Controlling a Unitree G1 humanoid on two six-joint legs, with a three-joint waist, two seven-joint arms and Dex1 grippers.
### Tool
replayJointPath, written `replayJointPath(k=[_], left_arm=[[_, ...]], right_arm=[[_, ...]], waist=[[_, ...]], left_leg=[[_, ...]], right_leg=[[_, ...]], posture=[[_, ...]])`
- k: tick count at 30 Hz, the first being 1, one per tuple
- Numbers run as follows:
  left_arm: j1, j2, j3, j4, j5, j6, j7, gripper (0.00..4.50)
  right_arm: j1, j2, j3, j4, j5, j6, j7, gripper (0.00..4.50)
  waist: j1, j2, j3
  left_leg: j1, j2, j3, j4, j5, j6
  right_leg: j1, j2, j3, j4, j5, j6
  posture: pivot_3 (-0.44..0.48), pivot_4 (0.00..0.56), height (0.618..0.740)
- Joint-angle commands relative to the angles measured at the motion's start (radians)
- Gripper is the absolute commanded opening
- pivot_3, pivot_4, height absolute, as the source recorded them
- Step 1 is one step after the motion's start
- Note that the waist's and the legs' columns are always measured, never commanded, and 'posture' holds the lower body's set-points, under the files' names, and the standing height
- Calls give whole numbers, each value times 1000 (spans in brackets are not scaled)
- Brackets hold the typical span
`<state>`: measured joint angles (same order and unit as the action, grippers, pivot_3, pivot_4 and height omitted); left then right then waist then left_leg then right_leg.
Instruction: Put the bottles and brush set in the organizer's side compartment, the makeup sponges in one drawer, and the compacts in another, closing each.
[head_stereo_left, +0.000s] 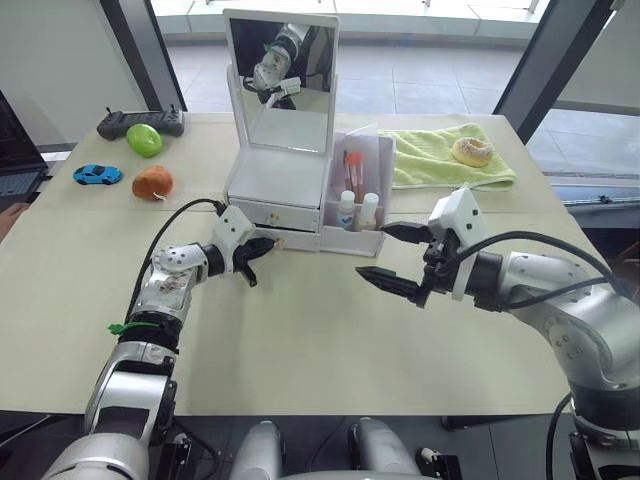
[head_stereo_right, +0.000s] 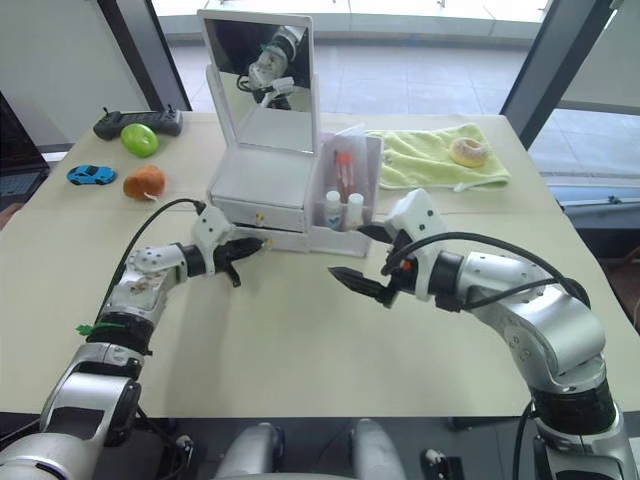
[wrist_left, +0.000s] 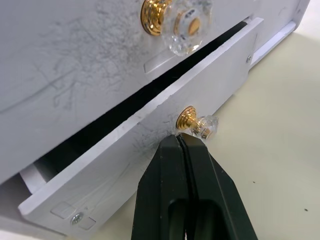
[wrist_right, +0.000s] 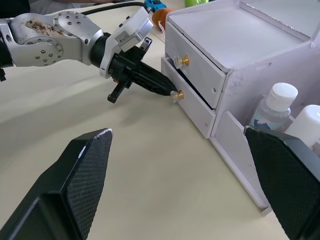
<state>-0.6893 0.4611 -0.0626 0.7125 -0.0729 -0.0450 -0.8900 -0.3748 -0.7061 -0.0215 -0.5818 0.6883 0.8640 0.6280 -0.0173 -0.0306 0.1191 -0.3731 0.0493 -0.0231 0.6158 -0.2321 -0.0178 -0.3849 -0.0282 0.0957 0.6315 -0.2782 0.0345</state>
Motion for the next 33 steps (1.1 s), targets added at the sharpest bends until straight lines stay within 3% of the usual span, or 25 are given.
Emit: replayJointPath(k=[1, 9, 15, 18, 22, 26, 29, 33], left_arm=[[-50, -12, 5, 40, 9, -46, 9, 35], [-41, 3, 14, 39, -10, -34, -43, 35], [72, 122, 106, -205, -150, 138, -176, 35], [178, 230, 179, -405, -275, 285, -268, 843], [303, 355, 312, -514, -379, 391, -302, 2063], [468, 467, 465, -521, -402, 386, -327, 3351], [563, 512, 545, -482, -395, 355, -336, 4284], [628, 546, 617, -448, -382, 326, -317, 4430]], right_arm=[[-1, -5, -33, -38, 16, 4, -8, 4500], [18, -15, -62, -53, 29, 15, -10, 4500], [125, -73, -190, -64, 48, -1, 17, 4500], [232, -119, -296, -59, 47, -18, 55, 4500], [403, -156, -483, 9, 12, -73, 119, 4500], [608, -154, -679, 103, -44, -167, 227, 4500], [676, -147, -761, 176, -58, -217, 272, 4500], [715, -161, -808, 253, -69, -257, 326, 4500]], waist=[[1, 0, 0], [1, 0, 0], [-7, 0, 0], [-14, 0, 0], [-14, 1, 0], [-12, 1, 0], [-13, 1, 1], [-17, 1, 1]], left_leg=[[0, 0, 0, 0, 0, 0], [0, 0, 0, 0, 0, 0], [0, 0, -1, 0, 0, 0], [0, 2, -1, -2, 0, 0], [2, 2, -1, -2, 0, 0], [4, 2, 1, -3, 0, 0], [5, 2, 1, -4, 0, 0], [6, 2, 1, -5, 0, 0]], right_leg=[[0, 0, 0, 0, 0, 0], [0, 0, 0, 0, 0, 0], [0, 1, 0, 0, 0, 0], [0, 1, 0, 0, 0, 0], [2, 1, 0, 0, -1, 2], [3, 0, 0, -1, -6, 6], [3, 0, 0, -1, -6, 5], [2, 0, 0, -1, -8, 4]], posture=[[0, 150, 740], [0, 150, 740], [0, 150, 740], [0, 150, 740], [0, 150, 740], [0, 150, 740], [0, 150, 740], [0, 150, 740]])
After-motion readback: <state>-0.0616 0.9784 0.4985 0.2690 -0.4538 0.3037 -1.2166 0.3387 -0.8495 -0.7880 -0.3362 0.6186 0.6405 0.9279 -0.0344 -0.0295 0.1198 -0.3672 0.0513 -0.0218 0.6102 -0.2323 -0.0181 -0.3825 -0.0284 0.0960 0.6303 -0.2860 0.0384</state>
